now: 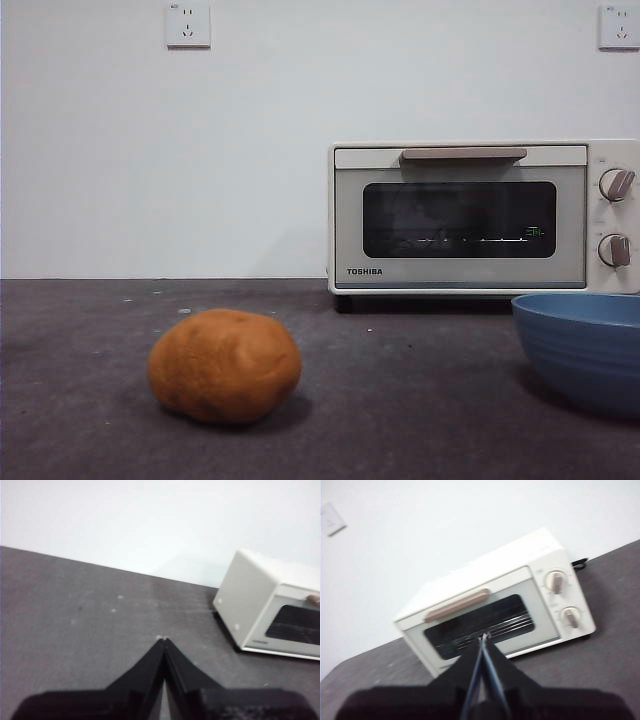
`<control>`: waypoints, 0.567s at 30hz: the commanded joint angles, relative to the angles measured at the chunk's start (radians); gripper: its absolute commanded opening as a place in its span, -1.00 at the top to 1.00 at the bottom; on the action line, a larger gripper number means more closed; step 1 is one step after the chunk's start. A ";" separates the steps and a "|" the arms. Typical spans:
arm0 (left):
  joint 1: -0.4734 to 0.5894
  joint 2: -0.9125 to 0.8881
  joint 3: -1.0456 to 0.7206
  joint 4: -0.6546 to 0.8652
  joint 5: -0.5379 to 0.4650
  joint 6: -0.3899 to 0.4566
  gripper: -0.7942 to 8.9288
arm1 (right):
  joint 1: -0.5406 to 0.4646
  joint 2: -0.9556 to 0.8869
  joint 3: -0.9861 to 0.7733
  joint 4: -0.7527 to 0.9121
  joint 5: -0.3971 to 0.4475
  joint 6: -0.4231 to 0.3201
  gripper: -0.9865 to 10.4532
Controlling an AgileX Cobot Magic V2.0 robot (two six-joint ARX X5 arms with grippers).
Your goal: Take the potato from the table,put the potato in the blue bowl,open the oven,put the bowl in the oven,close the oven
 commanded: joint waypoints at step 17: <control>0.004 0.365 0.445 -0.257 0.340 -0.008 0.85 | 0.000 0.353 0.499 -0.407 -0.287 -0.054 0.83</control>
